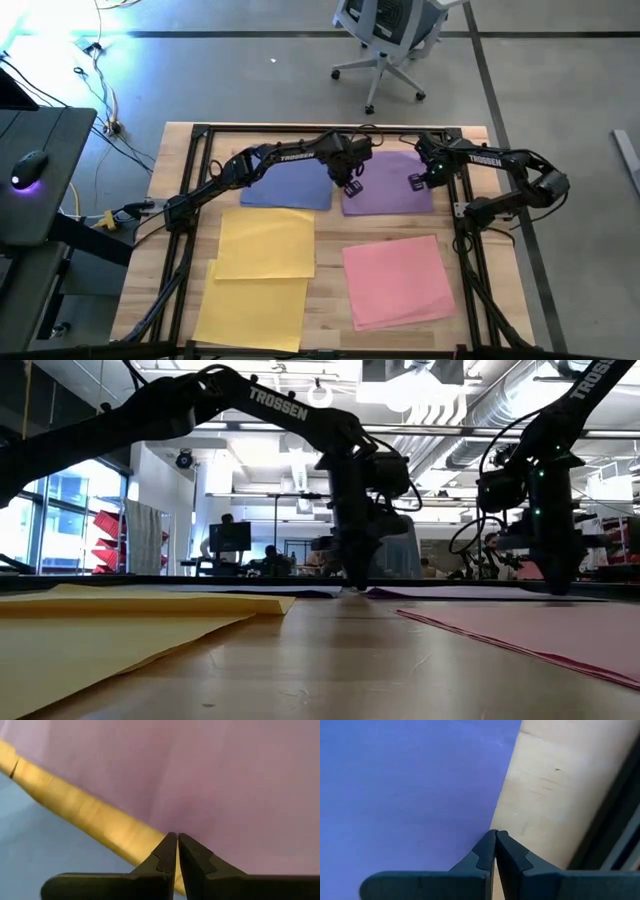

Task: Organize paper
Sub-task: Adjust the violet paper and blue paper

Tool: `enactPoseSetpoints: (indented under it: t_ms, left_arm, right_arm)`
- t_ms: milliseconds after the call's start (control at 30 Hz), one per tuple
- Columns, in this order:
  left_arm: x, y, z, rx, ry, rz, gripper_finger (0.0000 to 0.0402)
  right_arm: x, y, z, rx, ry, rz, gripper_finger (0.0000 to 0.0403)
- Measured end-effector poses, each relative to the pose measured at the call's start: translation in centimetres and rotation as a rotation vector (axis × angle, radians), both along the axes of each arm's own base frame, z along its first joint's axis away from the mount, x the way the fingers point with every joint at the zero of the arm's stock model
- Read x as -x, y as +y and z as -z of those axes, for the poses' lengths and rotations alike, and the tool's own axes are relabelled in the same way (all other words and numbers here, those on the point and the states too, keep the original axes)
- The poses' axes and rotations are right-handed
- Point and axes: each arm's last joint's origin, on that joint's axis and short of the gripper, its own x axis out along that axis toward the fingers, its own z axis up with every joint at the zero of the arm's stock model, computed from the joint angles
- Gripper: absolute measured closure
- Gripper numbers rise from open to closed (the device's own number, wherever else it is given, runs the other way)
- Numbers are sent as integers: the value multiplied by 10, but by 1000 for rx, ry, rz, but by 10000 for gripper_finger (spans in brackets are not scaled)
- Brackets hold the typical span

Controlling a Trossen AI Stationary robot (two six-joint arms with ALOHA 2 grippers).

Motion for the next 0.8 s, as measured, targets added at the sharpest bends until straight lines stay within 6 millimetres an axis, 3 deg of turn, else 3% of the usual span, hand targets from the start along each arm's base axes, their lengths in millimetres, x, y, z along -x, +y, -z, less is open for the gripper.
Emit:
enactPoseSetpoints:
  t_ms: [333,533,667,800]
  left_arm:
    - [-1,-4,-4,-27,1,14,402]
    - [17,1,-56,-90,-19,-16,401]
    - [43,-3,-92,-92,72,-24,401]
    - [67,-2,-103,-156,242,-7,402]
  right_arm:
    - [-1,0,-15,8,-28,-11,403]
    - [-5,-6,-34,60,-31,-49,403]
    - [-8,-5,-45,23,-113,-142,403]
    - [-17,-1,-54,-13,-304,-245,403]
